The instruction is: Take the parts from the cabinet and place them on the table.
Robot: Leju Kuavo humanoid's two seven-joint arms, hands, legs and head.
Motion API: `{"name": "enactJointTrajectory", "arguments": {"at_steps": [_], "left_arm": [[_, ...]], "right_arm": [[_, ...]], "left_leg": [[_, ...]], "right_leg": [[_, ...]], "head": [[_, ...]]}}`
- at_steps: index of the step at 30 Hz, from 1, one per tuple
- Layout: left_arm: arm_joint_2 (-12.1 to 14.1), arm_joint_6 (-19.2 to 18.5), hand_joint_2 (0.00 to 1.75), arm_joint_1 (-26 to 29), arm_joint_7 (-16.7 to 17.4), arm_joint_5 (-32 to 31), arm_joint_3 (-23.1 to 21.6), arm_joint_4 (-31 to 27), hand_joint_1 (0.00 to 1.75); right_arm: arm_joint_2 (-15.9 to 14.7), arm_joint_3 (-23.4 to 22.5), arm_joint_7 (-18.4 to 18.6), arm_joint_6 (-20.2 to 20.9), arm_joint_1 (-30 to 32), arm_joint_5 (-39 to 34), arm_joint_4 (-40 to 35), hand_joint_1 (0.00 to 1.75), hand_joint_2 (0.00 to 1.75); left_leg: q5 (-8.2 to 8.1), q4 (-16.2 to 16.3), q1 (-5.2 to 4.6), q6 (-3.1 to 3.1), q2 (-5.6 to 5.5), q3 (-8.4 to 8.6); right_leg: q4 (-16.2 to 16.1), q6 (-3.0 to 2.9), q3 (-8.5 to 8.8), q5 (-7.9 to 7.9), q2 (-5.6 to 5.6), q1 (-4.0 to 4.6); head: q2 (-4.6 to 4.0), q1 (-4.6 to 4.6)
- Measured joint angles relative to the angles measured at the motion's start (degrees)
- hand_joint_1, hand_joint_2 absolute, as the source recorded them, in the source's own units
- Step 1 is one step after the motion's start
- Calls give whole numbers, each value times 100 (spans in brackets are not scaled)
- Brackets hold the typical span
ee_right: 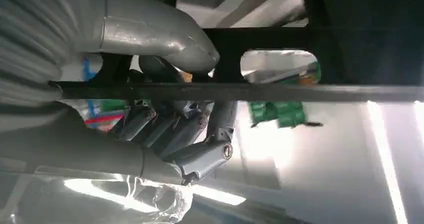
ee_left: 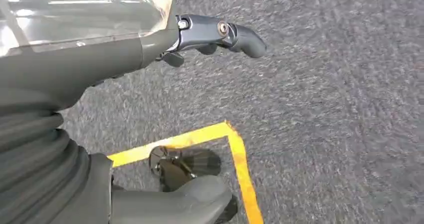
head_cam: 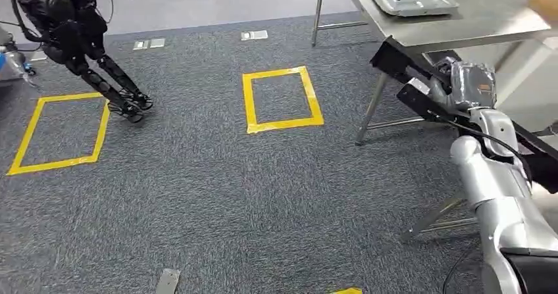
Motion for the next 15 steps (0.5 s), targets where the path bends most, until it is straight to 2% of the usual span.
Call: {"name": "enactJointTrajectory", "arguments": {"at_steps": [1, 2, 3, 4, 5, 6, 7, 8, 9, 10, 11, 12, 13, 14, 15], "left_arm": [[-4, -2, 175, 4, 7, 0, 0, 2, 0], [-4, -2, 175, 18, 18, 4, 0, 2, 0], [-4, 6, 175, 31, 46, 44, 0, 2, 0], [-4, 9, 175, 36, 50, 50, 2, 2, 0], [-2, 9, 175, 34, 59, 53, 4, 2, 0], [-4, 9, 175, 32, 65, 57, 7, 2, 0], [-11, 9, 175, 32, 72, 59, 7, 2, 0], [-15, 11, 175, 32, 79, 61, 7, 2, 0], [17, 17, 175, 21, 81, 80, 9, 2, 0], [-4, 17, 175, 21, 79, 105, 7, 2, 0], [18, 22, 175, 20, 76, 114, 11, 2, 0], [11, 22, 175, 22, 81, 125, 11, 2, 0], [11, 20, 175, 14, 81, 129, 11, 2, 0], [9, 15, 175, 3, 81, 129, 13, 0, 0], [13, 11, 175, -4, 81, 127, 15, 0, 0]], "right_arm": [[22, 4, 15, -7, -30, 26, 13, 173, 175], [20, 7, 31, -15, -45, 48, 24, 173, 175], [42, 9, 35, -17, -44, 57, 52, 173, 175], [53, 13, 35, -17, -36, 59, 70, 173, 175], [55, 18, 35, -17, -35, 70, 92, 173, 175], [57, 18, 35, -17, -39, 76, 111, 173, 175], [57, 17, 39, -20, -51, 96, 120, 173, 175], [57, 17, 44, -22, -78, 122, 125, 173, 175], [63, 22, 50, -24, -102, 146, 146, 173, 175], [66, 22, 57, -26, -134, 157, 160, 173, 175], [77, 24, 61, -28, -145, 166, 173, 173, 175], [70, 24, 68, -28, -148, 168, 192, 173, 175], [59, 24, 72, -33, -151, 188, 208, 173, 175], [50, 24, 74, -37, -164, 203, 216, 173, 175], [44, 24, 87, -41, -185, 227, 216, 173, 175]], "left_leg": [[12, -2, -3, 21, 75, -3], [-10, 3, -10, -19, 162, -14], [-17, 8, -13, -30, 263, -16], [-25, 14, -12, -38, 355, -22], [-32, 22, -9, -49, 451, -30], [-46, 38, 0, -70, 536, -30], [-66, 58, 14, -98, 610, -27], [-100, 94, 21, -149, 678, -25], [-110, 69, -6, -186, 741, -30], [-147, 153, -42, -222, 810, -40], [-160, 155, -39, -234, 828, -34], [-168, 156, -33, -241, 905, -20], [-187, 177, -3, -255, 967, -13], [-242, 210, 23, -293, 958, -24], [-363, 353, 65, -303, 643, -65]], "right_leg": [[343, -11, -148, -185, -186, -8], [757, -17, -325, -366, -263, -7], [1130, -23, -487, -516, -294, -10], [1352, 1, -571, -587, -319, -32], [1267, 46, -497, -547, -343, -50], [919, 113, -270, -423, -386, -74], [401, 188, 43, -250, -445, -86], [-139, 244, 354, -129, -607, -102], [-90, 178, 324, -184, -729, -53], [-193, 163, 360, -126, -676, -22], [-131, 80, 349, -146, -595, -42], [-113, 62, 320, -156, -527, -17], [-111, 34, 310, -151, -452, -30], [-113, -5, 336, -151, -382, -44], [-116, -21, 337, -144, -337, -43]], "head": [[-2, 37], [0, 33], [0, 42], [-2, 35], [0, 37], [0, 35], [0, 39], [0, 37], [0, 28], [0, 64], [0, 28], [0, 17], [0, 9], [0, 9], [0, 4]]}}
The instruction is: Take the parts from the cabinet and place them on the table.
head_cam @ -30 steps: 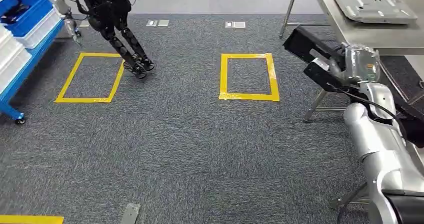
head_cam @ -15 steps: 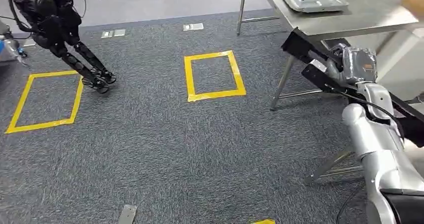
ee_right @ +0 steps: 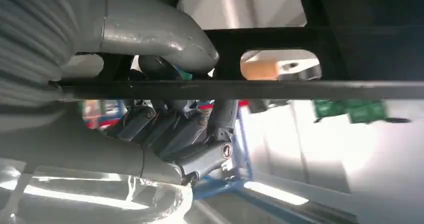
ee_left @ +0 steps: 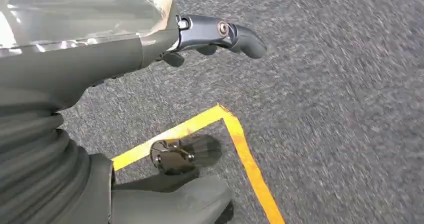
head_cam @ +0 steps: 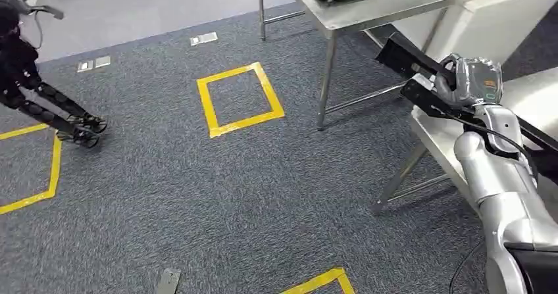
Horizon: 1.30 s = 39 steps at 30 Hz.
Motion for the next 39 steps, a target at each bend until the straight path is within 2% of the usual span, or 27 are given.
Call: {"name": "enactJointTrajectory", "arguments": {"at_steps": [1, 3, 4, 5, 7, 8, 9, 10, 11, 13, 14, 15, 16, 19, 21, 23, 24, 25, 26, 27, 29, 31, 33, 35, 36, 37, 39], "left_arm": [[-4, -2, 175, 2, -2, 0, 0, 0, 0], [-9, -2, 175, 28, 0, 0, 0, 0, 0], [-9, -2, 175, 32, 0, 11, 2, 2, 0], [-9, -2, 175, 31, 0, 20, 9, 2, 0], [-7, -2, 175, 32, 0, 20, 30, 0, 0], [0, -2, 175, 32, 0, 22, 33, 2, 0], [46, -2, 175, 29, 2, 28, 35, 2, 0], [61, -2, 175, 59, 5, 31, 35, 4, 0], [68, 0, 175, 60, 0, 31, 39, 4, 0], [74, 2, 175, 51, 7, 26, 50, 4, 0], [72, 4, 175, 30, 5, 17, 61, 4, 0], [61, 7, 175, 0, 5, 17, 72, 2, 0], [41, 7, 175, 7, 5, 17, 77, 2, 0], [-7, 9, 175, 24, 18, 17, 79, 4, 0], [-28, 9, 175, 23, 22, 17, 79, 4, 0], [-33, 9, 175, 24, 37, 17, 81, 4, 0], [-28, 13, 175, 20, 42, 17, 81, 4, 0], [79, 31, 175, 22, 48, 28, 94, 4, 0], [45, 31, 175, 31, 48, 11, 89, 4, 0], [28, 48, 175, 15, 50, 22, 87, 4, 0], [28, 57, 175, 9, 70, 17, 90, 4, 0], [7, 57, 175, -19, 66, 17, 90, 2, 0], [-4, 55, 175, 12, 62, 17, 90, 4, 0], [-15, 50, 175, 23, 59, 17, 90, 4, 0], [-22, 48, 175, 22, 53, 17, 87, 4, 0], [-26, 48, 175, 22, 55, 15, 87, 4, 0], [-14, 48, 175, 25, 55, 7, 87, 6, 0]], "right_arm": [[2, 0, 22, 2, -44, 24, 11, 173, 175], [39, 2, 40, 2, -91, 42, 39, 173, 175], [55, 7, 66, 2, -91, 52, 57, 173, 175], [59, 15, 75, 2, -94, 64, 74, 173, 175], [61, 17, 88, 2, -103, 75, 111, 173, 175], [61, 17, 88, 2, -106, 75, 122, 173, 175], [74, 17, 90, 2, -100, 75, 138, 173, 175], [83, 15, 90, 0, -88, 75, 160, 173, 175], [98, 17, 92, 2, -70, 77, 192, 173, 175], [85, 24, 146, -7, -52, 147, 221, 173, 175], [52, 35, 177, -18, -64, 184, 216, 173, 175], [38, 42, 201, -28, -94, 195, 225, 173, 175], [20, 44, 236, -31, -175, 212, 251, 173, 175], [44, 52, 254, -46, -227, 269, 304, 173, 175], [44, 61, 267, -46, -191, 280, 359, 173, 175], [44, 68, 278, -46, -209, 287, 400, 173, 175], [46, 70, 282, -48, -212, 298, 415, 173, 175], [61, 83, 293, -50, -232, 313, 448, 173, 175], [72, 92, 297, -55, -214, 324, 452, 173, 175], [83, 94, 302, -55, -186, 339, 470, 173, 175], [46, 105, 313, -59, -228, 346, 490, 173, 175], [46, 109, 311, -59, -262, 348, 492, 173, 175], [70, 109, 313, -88, -286, 372, 492, 173, 175], [85, 114, 313, -98, -264, 416, 512, 173, 175], [83, 116, 317, -96, -259, 426, 527, 173, 175], [85, 118, 324, -101, -254, 440, 538, 173, 175], [83, 125, 335, -142, -205, 492, 551, 173, 175]], "left_leg": [[-192, 343, 3, 7, -241, -164], [-559, 1308, -27, 52, -425, -693], [-602, 1642, -56, 103, -450, -921], [-480, 1673, -100, 166, -471, -1022], [41, 1027, -232, 339, -556, -849], [366, 460, -310, 477, -701, -622], [541, 27, -259, 657, -1065, -438], [519, 0, -274, 676, -1110, -354], [542, -33, -298, 680, -1052, -334], [583, -113, -330, 703, -961, -276], [690, -436, -314, 810, -837, -87], [740, -785, -274, 743, -713, 93], [792, -930, -271, 764, -659, 163], [742, -948, -192, 612, -339, 219], [673, -886, -83, 445, -158, 215], [521, -645, 54, 211, 6, 144], [392, -413, 91, 54, 97, 84], [282, -303, 62, -48, 134, -7], [182, -80, 60, -111, 218, -22], [172, -99, 55, -141, 256, -31], [110, -94, 65, -216, 361, 15], [-238, 255, 106, -178, -214, -73], [-708, 1229, 56, -114, -402, -526], [-834, 1789, -31, 1, -422, -867], [-727, 1700, -103, 105, -437, -875], [-530, 1406, -187, 246, -469, -766], [-60, 327, -475, 716, -675, -263]], "right_leg": [[0, -12, 4, -1, 58, 11], [1, -50, 3, 3, 211, 64], [1, -63, 5, 7, 300, 101], [0, -81, 8, 7, 386, 132], [-1, -106, 9, 17, 562, 159], [-4, -125, 9, 30, 648, 158], [-4, -126, 18, 31, 708, 123], [-15, -113, -1, 35, 783, 82], [-19, -87, -4, 47, 837, -15], [-120, -20, 3, 102, 1046, -78], [-225, -19, 34, 151, 1075, -20], [-156, -67, -25, 112, 574, 32], [75, -76, -141, -36, 260, 52], [1180, 10, -728, -379, 116, -41], [1133, 227, -783, -250, 46, -179], [204, 577, -317, 174, -151, -330], [-139, 712, -153, 199, -374, -374], [155, 676, -257, 170, -385, -308], [137, 480, -287, 113, -301, -348], [201, 377, -310, 75, -229, -355], [307, 301, -365, 52, -62, -337], [296, 218, -369, 73, 24, -299], [267, 174, -376, 102, 125, -235], [266, 135, -388, 126, 257, -156], [263, 110, -403, 142, 319, -115], [256, 75, -428, 164, 383, -68], [203, -41, -471, 246, 456, -9]], "head": [[-2, 2], [0, -20], [0, -20], [0, -11], [0, -13], [0, -15], [0, 11], [0, 9], [0, -7], [0, -44], [0, -55], [0, -53], [-2, -15], [0, -22], [0, -22], [0, -17], [0, -20], [0, 69], [0, 42], [-2, -24], [0, -68], [-2, -124], [0, -155], [0, -155], [-2, -149], [0, -153], [0, -153]]}}
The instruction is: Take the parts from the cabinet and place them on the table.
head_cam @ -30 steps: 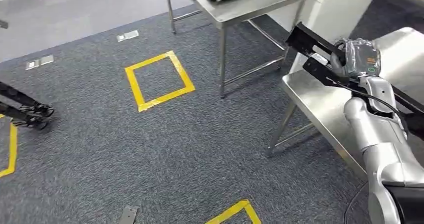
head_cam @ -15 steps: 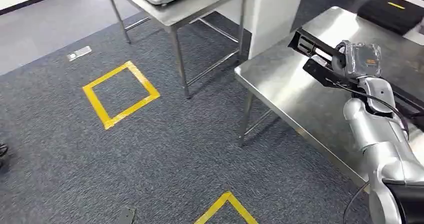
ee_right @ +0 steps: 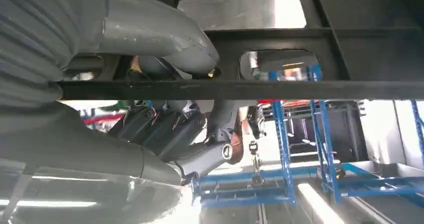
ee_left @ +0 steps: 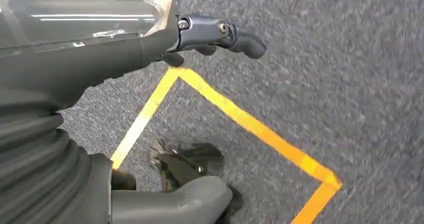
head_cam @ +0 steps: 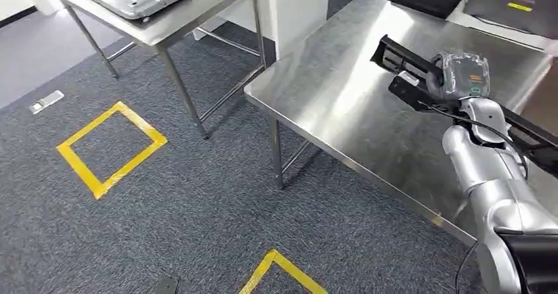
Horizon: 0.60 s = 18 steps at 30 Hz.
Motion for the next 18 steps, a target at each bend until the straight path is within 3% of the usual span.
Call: {"name": "enactJointTrajectory", "arguments": {"at_steps": [1, 2, 4, 5, 6, 7, 8, 10, 11, 12, 13, 15, 16, 17, 18], "left_arm": [[86, 7, 175, 4, 4, 0, -2, 0, 0], [53, 7, 175, 7, 0, -15, -2, 0, 0], [62, 13, 175, -10, -4, -15, 2, 0, 0], [66, 15, 175, -12, -2, -13, 4, 0, 0], [40, 15, 175, -19, -4, -15, 11, 0, 0], [21, 15, 175, -26, -4, -15, 13, -2, 0], [5, 15, 175, -26, -7, -15, 15, -2, 0], [-50, 0, 175, -4, -9, -13, 15, -2, 0], [-85, 0, 175, 1, -11, -13, 15, -2, 0], [-98, 0, 175, 2, -15, -13, 17, -2, 0], [-98, -6, 175, 1, -20, -13, 17, -2, 0], [-100, -37, 175, 0, -22, -15, 24, -2, 0], [-49, -46, 175, -5, -24, -13, 26, -2, 0], [-39, -48, 175, -3, -26, -15, 24, -2, 0], [-52, -50, 175, 3, -37, -17, 26, -2, 0]], "right_arm": [[31, 15, 42, -33, 88, 60, 2, 173, 175], [-18, 15, 81, -92, 168, 106, 13, 173, 175], [-50, 17, 98, -125, 195, 151, 24, 173, 175], [-61, 24, 98, -134, 166, 160, 11, 173, 175], [-85, 33, 107, -136, 150, 175, -7, 173, 175], [-96, 39, 120, -162, 125, 204, -6, 173, 175], [-101, 54, 149, -160, 78, 232, -2, 173, 175], [-107, 66, 179, -166, 39, 276, -2, 173, 175], [-107, 74, 214, -166, 46, 328, 5, 173, 175], [-103, 83, 254, -166, 49, 377, 18, 173, 175], [-103, 102, 288, -168, 44, 416, 22, 173, 175], [-103, 127, 322, -168, 24, 459, 24, 173, 175], [-105, 131, 341, -168, 35, 462, 40, 173, 175], [-94, 146, 345, -162, 2, 464, 57, 173, 175], [-107, 149, 359, -155, 17, 459, 66, 173, 175]], "left_leg": [[86, -329, -76, 224, -60, 203], [150, -361, -86, 181, 77, 219], [207, -445, -113, 155, 100, 249], [281, -555, -115, 195, 118, 274], [471, -835, 6, 215, 179, 401], [567, -972, 3, 146, 204, 439], [636, -1047, 40, 136, 215, 444], [670, -1054, 112, 28, 282, 402], [680, -1046, 162, -33, 301, 379], [685, -1022, 216, -98, 326, 347], [671, -969, 276, -163, 349, 305], [572, -716, 406, -352, 381, 176], [488, -518, 377, -473, 389, 68], [408, -342, 409, -526, 390, -18], [407, -324, 366, -540, 375, -53]], "right_leg": [[-16, 52, 32, 38, 19, 20], [-74, 53, 80, 44, 62, -6], [-120, 109, 85, 91, 91, -58], [-209, 135, 98, 157, 127, -48], [-217, 109, 56, 180, 81, 29], [-112, 94, 3, 52, -128, 73], [198, 64, -107, -174, -261, 82], [1006, 84, -370, -573, -343, 35], [1296, 151, -439, -689, -369, -17], [1283, 248, -380, -689, -401, -76], [1021, 373, -191, -601, -434, -133], [17, 684, 460, -309, -546, -289], [-53, 762, 484, -467, -561, -284], [-56, 653, 504, -452, -489, -278], [61, 459, 490, -487, -467, -263]], "head": [[0, 28], [-2, 15], [0, -7], [0, -18], [0, -37], [0, -38], [0, 7], [0, 9], [0, 9], [0, 4], [0, 9], [0, 11], [0, 19], [0, 59], [0, 2]]}}
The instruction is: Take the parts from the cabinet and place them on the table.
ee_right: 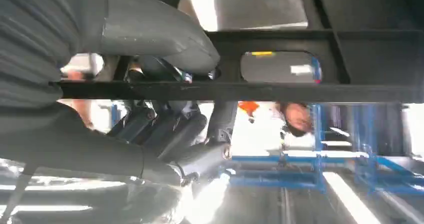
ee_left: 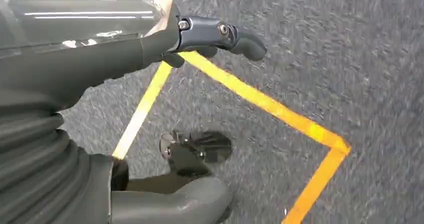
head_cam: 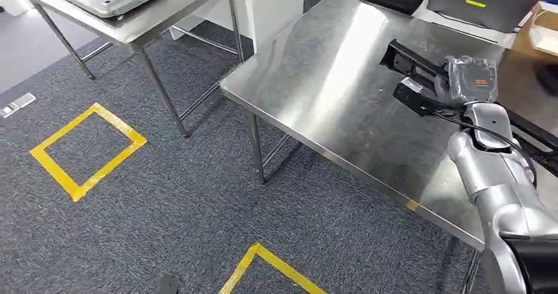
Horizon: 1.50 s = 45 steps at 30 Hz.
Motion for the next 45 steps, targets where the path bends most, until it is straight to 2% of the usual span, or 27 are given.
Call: {"name": "enactJointTrajectory", "arguments": {"at_steps": [1, 3, 4, 5, 6, 7, 8, 10, 11, 12, 14, 15, 19, 20, 24, 29, 33, 45], "left_arm": [[-13, 0, 175, 14, -4, 2, 0, 0, 0], [0, 0, 175, 14, -6, 7, 0, 0, 0], [-4, 0, 175, 12, -11, 7, 0, 0, 0], [4, 0, 175, 13, -17, 13, 4, 0, 0], [2, 0, 175, 14, -19, 31, 9, 0, 0], [-2, 0, 175, 13, -20, 35, 11, 0, 0], [-4, 0, 175, 10, -22, 39, 13, 0, 0], [-13, 0, 175, 10, -28, 46, 17, 0, 0], [-18, 0, 175, 10, -28, 46, 20, 0, 0], [-26, 0, 175, 12, -28, 46, 20, 0, 0], [-37, 0, 175, 11, -28, 48, 22, 0, 0], [-42, 0, 175, 11, -28, 46, 22, 0, 0], [-50, -2, 175, 11, -31, 55, 24, 0, 0], [-53, -6, 175, 12, -35, 55, 24, 0, 0], [-61, -7, 175, 12, -39, 55, 24, 0, 0], [-61, -7, 175, 12, -39, 63, 26, 0, 0], [-61, -7, 175, 12, -39, 63, 26, 0, 0], [-61, -11, 175, 12, -39, 61, 28, 0, 0]], "right_arm": [[-9, 2, 0, 2, 14, 7, 4, 173, 175], [13, 17, -2, 11, 1, 55, 15, 173, 175], [24, 24, -2, 9, -1, 72, 17, 173, 175], [44, 24, 0, 15, -14, 61, 26, 173, 175], [52, 24, 0, 30, -29, 50, 31, 173, 175], [61, 24, 0, 35, -34, 48, 33, 173, 175], [66, 24, 0, 15, -34, 59, 33, 173, 175], [81, 24, 35, 2, -52, 120, 33, 173, 175], [83, 24, 41, -9, -54, 157, 33, 173, 175], [87, 26, 46, -18, -61, 173, 33, 173, 175], [103, 33, 48, -39, -70, 188, 33, 173, 175], [109, 41, 48, -44, -78, 197, 33, 173, 175], [122, 66, 109, -44, -117, 258, 33, 173, 175], [122, 68, 129, -46, -122, 280, 33, 173, 175], [133, 92, 153, -48, -141, 319, 33, 173, 175], [149, 98, 140, -48, -148, 308, 33, 173, 175], [168, 98, 140, -48, -151, 306, 33, 173, 175], [175, 101, 96, -42, -228, 319, 33, 173, 175]], "left_leg": [[-5, 38, 29, -12, 4, 0], [-33, 56, 70, -72, 12, -24], [-172, 182, 85, -102, -48, -54], [-196, 193, 77, -107, -60, -45], [-116, 174, 50, -82, -67, -17], [76, 137, 31, 23, -70, 11], [47, 124, 31, 145, -64, -3], [-31, 71, 32, 320, -63, 24], [-37, 62, 33, 361, -64, 32], [-34, 61, 33, 363, -64, 30], [-28, 59, 33, 348, -65, 28], [-24, 55, 33, 296, -65, 25], [-22, 26, 43, -106, -64, 28], [-22, 26, 42, -141, -65, 26], [-20, 25, 0, -138, -66, 20], [2, 25, -61, -101, -75, -2], [15, 24, -65, -78, -79, -20], [38, 20, -70, -35, -89, -40]], "right_leg": [[19, -54, -35, 13, 5, 3], [51, -113, -61, 22, 37, -8], [43, -148, -68, 24, 46, 15], [41, -147, -60, 25, 49, 13], [42, -149, -63, 26, 65, 21], [43, -152, -64, 27, 75, 42], [37, -188, -67, 49, 75, 71], [36, -194, -78, 49, 77, 96], [36, -195, -81, 50, 75, 111], [36, -197, -81, 50, 74, 120], [37, -204, -81, 54, 68, 126], [37, -221, -83, 58, 67, 132], [39, -231, -98, 64, 63, 132], [38, -241, -102, 70, 63, 133], [-3, -255, -94, 88, 62, 141], [-39, -212, -82, 116, 58, 140], [-91, -170, -68, 145, 58, 138], [-194, -98, -26, 195, 49, 130]], "head": [[0, -24], [0, -15], [0, -24], [0, -24], [0, -50], [0, -74], [0, -74], [0, -96], [0, -87], [0, -89], [0, -92], [0, -89], [0, -89], [0, -89], [0, -87], [0, -92], [0, -87], [0, -87]]}}
